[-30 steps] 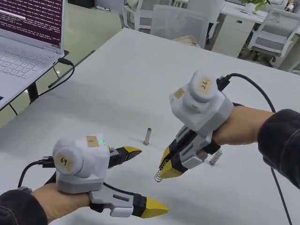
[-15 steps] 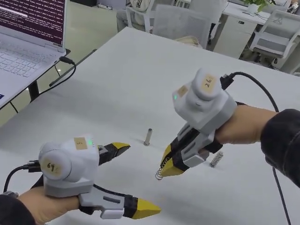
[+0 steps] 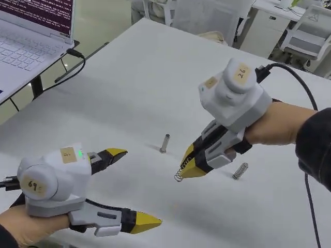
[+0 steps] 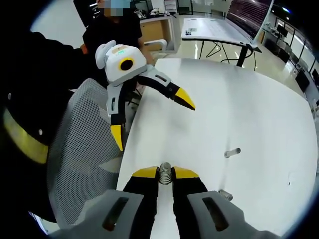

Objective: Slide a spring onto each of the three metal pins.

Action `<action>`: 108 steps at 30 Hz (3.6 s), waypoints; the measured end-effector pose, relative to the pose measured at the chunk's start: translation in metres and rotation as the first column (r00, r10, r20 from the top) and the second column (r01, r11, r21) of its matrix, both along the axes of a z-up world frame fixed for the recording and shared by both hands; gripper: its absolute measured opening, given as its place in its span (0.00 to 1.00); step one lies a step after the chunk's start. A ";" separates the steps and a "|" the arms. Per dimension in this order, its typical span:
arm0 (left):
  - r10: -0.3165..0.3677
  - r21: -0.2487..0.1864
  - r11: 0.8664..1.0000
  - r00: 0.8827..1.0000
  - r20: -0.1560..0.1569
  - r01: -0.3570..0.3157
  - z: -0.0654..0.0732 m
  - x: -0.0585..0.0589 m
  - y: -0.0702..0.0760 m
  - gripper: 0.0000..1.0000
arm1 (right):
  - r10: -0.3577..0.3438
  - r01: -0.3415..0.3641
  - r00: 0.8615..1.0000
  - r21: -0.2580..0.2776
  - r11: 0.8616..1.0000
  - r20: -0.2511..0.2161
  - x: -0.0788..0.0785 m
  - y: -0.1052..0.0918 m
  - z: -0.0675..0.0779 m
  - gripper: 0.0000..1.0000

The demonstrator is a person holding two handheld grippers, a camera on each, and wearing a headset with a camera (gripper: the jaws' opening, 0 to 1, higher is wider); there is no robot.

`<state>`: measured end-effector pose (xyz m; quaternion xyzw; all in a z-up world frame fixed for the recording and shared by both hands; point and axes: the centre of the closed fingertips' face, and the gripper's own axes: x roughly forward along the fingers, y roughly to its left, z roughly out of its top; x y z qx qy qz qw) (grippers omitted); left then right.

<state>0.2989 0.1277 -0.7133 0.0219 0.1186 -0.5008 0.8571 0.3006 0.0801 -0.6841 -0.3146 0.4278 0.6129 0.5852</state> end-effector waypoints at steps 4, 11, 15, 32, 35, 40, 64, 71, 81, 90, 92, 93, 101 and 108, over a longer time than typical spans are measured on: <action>0.020 -0.001 1.000 1.000 -0.001 -0.020 -0.003 0.001 0.006 0.94 | -0.007 0.007 1.000 -0.005 1.000 0.005 0.005 0.000 0.003 0.08; 0.032 -0.007 0.999 0.999 -0.004 -0.032 -0.004 0.002 0.010 0.93 | -0.016 0.017 1.000 -0.012 1.000 0.015 0.015 -0.003 0.006 0.08; 0.034 -0.002 0.999 0.999 0.000 -0.034 -0.005 0.002 0.010 0.93 | -0.017 0.017 1.000 -0.016 1.000 0.019 0.020 -0.004 0.007 0.08; 0.044 0.008 0.999 0.999 0.006 -0.044 -0.008 0.003 0.010 0.91 | -0.008 0.012 0.997 -0.052 0.999 0.073 0.061 -0.005 0.011 0.08; 0.042 0.014 0.999 0.999 0.008 -0.042 -0.010 0.003 0.010 0.90 | -0.008 0.014 0.996 -0.060 0.998 0.088 0.069 -0.004 0.010 0.08; 0.038 0.020 0.999 0.999 0.012 -0.038 -0.010 0.002 0.009 0.91 | -0.015 0.021 0.994 -0.057 0.998 0.109 0.080 -0.003 0.010 0.08; 0.043 0.026 0.999 0.999 0.010 -0.043 -0.009 0.009 0.011 0.89 | 0.005 0.009 0.986 -0.080 0.997 0.169 0.119 0.009 -0.018 0.08; 0.041 0.038 0.998 0.999 0.003 -0.041 -0.009 0.011 0.012 0.88 | 0.001 0.013 0.988 -0.090 0.996 0.151 0.124 0.006 -0.024 0.08; 0.040 0.044 0.998 0.999 -0.003 -0.040 -0.010 0.014 0.011 0.88 | 0.005 0.008 0.990 -0.098 0.995 0.138 0.131 0.006 -0.030 0.08; 0.039 0.045 0.998 0.999 -0.009 -0.039 -0.011 0.013 0.012 0.87 | 0.006 0.007 0.992 -0.100 0.995 0.127 0.134 0.007 -0.035 0.08; 0.041 0.045 0.998 0.999 -0.008 -0.041 -0.011 0.013 0.012 0.87 | 0.007 0.006 0.992 -0.101 0.995 0.128 0.134 0.008 -0.035 0.08; 0.042 0.044 0.998 0.999 -0.010 -0.041 -0.011 0.013 0.013 0.87 | 0.008 0.005 0.993 -0.105 0.994 0.122 0.133 0.008 -0.036 0.08; 0.044 0.043 0.998 0.999 -0.011 -0.044 -0.012 0.013 0.014 0.87 | 0.012 0.001 0.993 -0.105 0.994 0.121 0.132 0.011 -0.037 0.08; 0.042 0.041 0.998 0.999 -0.017 -0.042 -0.014 0.014 0.014 0.86 | 0.021 -0.006 0.993 -0.119 0.993 0.118 0.128 0.010 -0.036 0.08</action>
